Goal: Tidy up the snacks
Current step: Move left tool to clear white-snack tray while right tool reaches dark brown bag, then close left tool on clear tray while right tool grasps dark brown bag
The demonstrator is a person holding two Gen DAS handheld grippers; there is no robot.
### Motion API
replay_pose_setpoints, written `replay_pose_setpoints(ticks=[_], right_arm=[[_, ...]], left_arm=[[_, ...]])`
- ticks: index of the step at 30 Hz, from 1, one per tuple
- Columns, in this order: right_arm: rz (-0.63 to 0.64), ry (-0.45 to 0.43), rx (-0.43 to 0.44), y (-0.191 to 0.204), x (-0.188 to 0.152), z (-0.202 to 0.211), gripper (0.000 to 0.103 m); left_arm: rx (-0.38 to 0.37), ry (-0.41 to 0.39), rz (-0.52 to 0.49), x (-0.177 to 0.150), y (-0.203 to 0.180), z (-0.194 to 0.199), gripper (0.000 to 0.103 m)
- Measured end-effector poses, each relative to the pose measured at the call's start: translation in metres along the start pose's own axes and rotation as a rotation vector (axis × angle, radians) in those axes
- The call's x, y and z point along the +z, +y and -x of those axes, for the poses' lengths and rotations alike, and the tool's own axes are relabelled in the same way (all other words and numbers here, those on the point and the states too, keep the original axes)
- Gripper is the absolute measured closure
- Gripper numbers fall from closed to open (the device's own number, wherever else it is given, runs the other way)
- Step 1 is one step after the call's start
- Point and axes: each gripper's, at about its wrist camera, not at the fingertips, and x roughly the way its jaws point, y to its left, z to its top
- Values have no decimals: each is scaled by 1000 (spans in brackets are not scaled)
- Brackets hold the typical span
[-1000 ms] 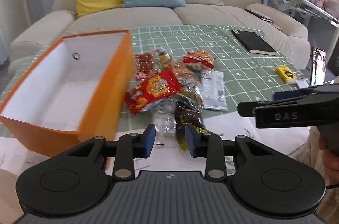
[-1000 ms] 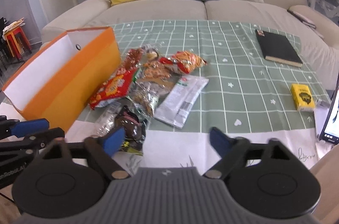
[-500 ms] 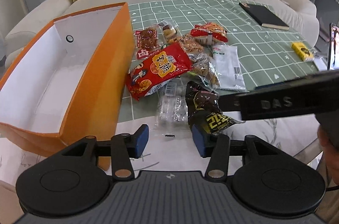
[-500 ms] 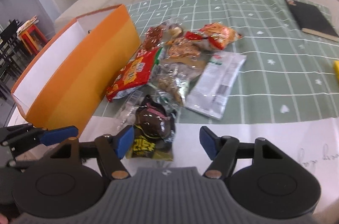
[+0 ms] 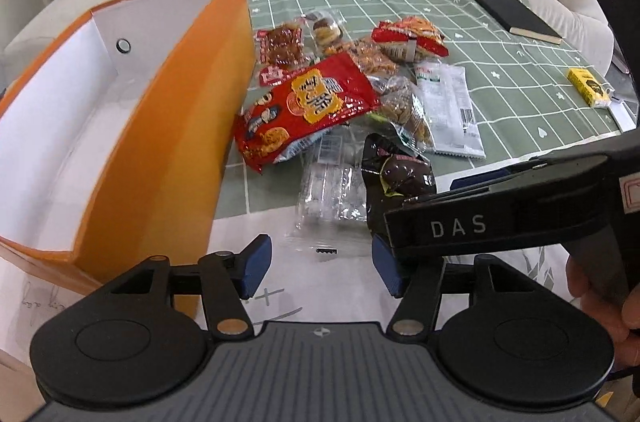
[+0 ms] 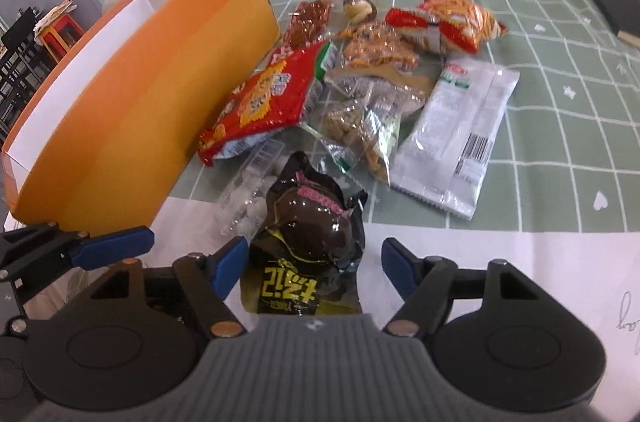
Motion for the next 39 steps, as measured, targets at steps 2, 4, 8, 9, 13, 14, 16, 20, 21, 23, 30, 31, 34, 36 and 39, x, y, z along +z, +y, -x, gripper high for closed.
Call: replay_pose_setpoints(ticks=[2, 4, 8, 9, 13, 14, 16, 20, 21, 23, 30, 31, 34, 36, 39], right_arm=[[-2, -1, 14, -3, 0, 0, 38], [-10, -1, 35, -4, 1, 1, 48], [18, -6, -33, -4, 1, 6, 53], [22, -10, -57, -6, 0, 7, 53], [0, -12, -91, -19, -2, 14, 54], [-3, -14, -102, -22, -3, 16, 54], [-5, -20, -120, -27, -4, 20, 54], [-10, -39, -137, -33, -2, 24, 53], [-13, -46, -134, -34, 0, 25, 53], [-21, -61, -114, -36, 3, 26, 49], [11, -75, -81, -29, 8, 19, 47], [14, -70, -82, -28, 8, 17, 47], [5, -63, -86, -29, 8, 11, 46], [-10, -59, -87, -32, 9, 9, 46], [-29, -49, -77, -35, 9, 6, 46]], left_arm=[[-1, 3, 0, 0, -1, -2, 34], [-3, 3, -5, 1, -2, -4, 33], [1, -1, -13, 3, -2, -6, 29], [3, -2, -14, 4, -2, -6, 29], [-3, 0, -14, 10, -2, -11, 23], [-5, 3, -14, 11, -2, -13, 22], [-10, 7, -10, 14, -3, -17, 20], [-21, 18, 10, 19, -3, -29, 19], [-20, 20, 13, 20, -3, -32, 19], [-28, 27, 9, 22, -4, -37, 17], [9, 10, -94, 21, -16, -51, 14], [8, 10, -93, 22, -16, -52, 14], [-15, 2, -82, 26, -14, -57, 13], [-31, -9, -76, 26, -12, -58, 13], [-55, -18, -64, 24, -11, -58, 18]])
